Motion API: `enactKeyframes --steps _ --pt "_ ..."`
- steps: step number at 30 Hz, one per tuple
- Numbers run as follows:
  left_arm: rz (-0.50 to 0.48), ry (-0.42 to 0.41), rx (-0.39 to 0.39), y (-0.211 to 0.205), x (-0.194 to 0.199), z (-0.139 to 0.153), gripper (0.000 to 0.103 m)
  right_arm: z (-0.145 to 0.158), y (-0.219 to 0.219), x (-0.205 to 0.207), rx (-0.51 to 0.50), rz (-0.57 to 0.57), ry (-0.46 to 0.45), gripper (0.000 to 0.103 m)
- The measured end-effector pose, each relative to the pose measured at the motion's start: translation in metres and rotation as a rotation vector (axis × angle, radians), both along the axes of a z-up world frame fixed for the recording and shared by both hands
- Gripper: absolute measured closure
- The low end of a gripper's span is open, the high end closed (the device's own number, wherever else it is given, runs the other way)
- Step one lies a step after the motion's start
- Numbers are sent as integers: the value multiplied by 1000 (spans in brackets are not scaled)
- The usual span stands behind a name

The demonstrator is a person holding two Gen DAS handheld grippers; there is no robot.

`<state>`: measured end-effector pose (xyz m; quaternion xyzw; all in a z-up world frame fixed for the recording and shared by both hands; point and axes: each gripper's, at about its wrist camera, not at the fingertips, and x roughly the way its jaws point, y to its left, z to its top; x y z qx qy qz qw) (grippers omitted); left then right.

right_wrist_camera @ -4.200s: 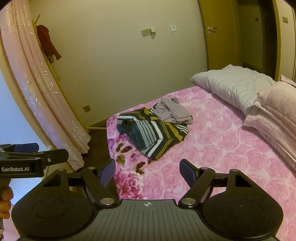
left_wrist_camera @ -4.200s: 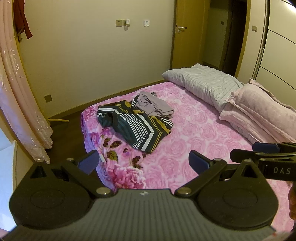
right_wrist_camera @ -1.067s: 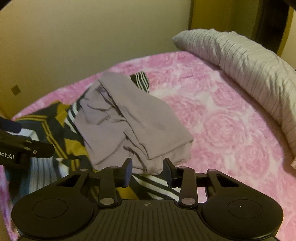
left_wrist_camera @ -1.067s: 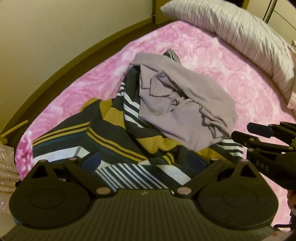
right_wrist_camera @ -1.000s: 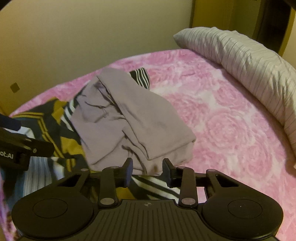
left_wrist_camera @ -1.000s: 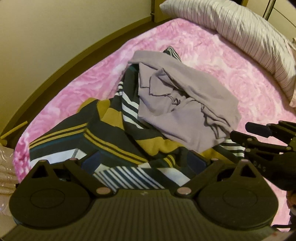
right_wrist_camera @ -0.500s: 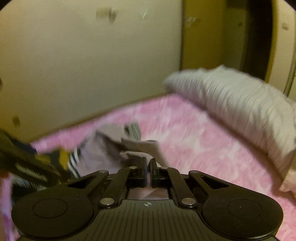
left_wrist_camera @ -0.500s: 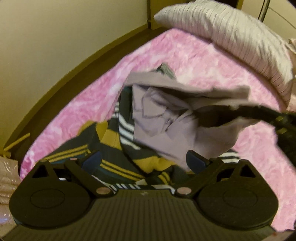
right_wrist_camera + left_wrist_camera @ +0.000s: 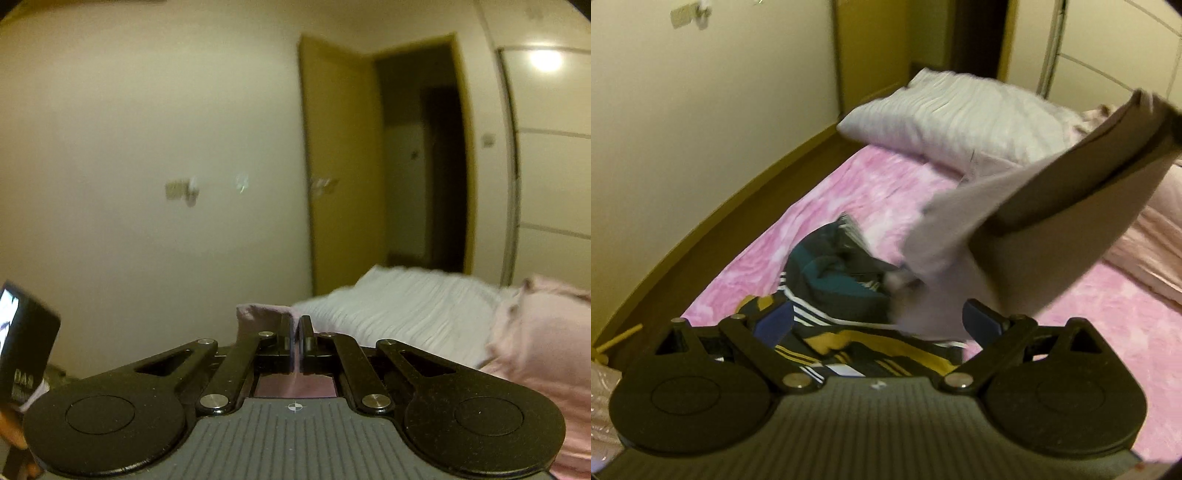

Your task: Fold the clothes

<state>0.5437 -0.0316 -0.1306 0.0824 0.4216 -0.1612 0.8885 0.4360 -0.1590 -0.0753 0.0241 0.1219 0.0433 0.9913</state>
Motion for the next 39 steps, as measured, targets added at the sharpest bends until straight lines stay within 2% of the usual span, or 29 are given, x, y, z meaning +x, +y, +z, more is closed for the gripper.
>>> enactKeyframes --steps 6,8,10,13,14,16,17,18,20,24,28,34,39 --pt "-99 -17 -51 -26 -96 38 7 65 -43 -112 -6 -102 -75 103" --pt "-140 -14 -69 -39 -131 44 7 78 -58 -148 -22 -143 -88 103" --pt "-181 -7 -85 -52 -167 49 7 91 -75 -189 -36 -202 -86 103" --pt "-236 14 -100 -73 -217 51 7 103 -109 -248 9 -276 -38 103" --pt "-252 18 -104 -80 -233 52 7 105 -119 -270 27 -294 -27 99" --pt "-282 32 -108 -93 -266 52 7 107 -138 -308 29 -327 43 78" --pt "-298 43 -106 -100 -284 50 7 104 -145 -324 22 -360 78 59" --pt "-311 52 -104 -105 -299 49 7 101 -150 -343 20 -386 100 50" --pt "-335 66 -93 -115 -330 43 7 90 -156 -386 35 -394 140 50" --pt "-347 112 -57 -127 -378 27 7 61 -167 -449 85 -407 296 50" --pt "-373 149 -9 -133 -411 15 7 27 -162 -482 116 -405 457 50" --pt "-442 174 54 -145 -437 7 7 -11 -175 -486 150 -383 598 50" --pt "-528 200 88 -156 -439 -1 7 -31 -174 -474 166 -388 662 50"
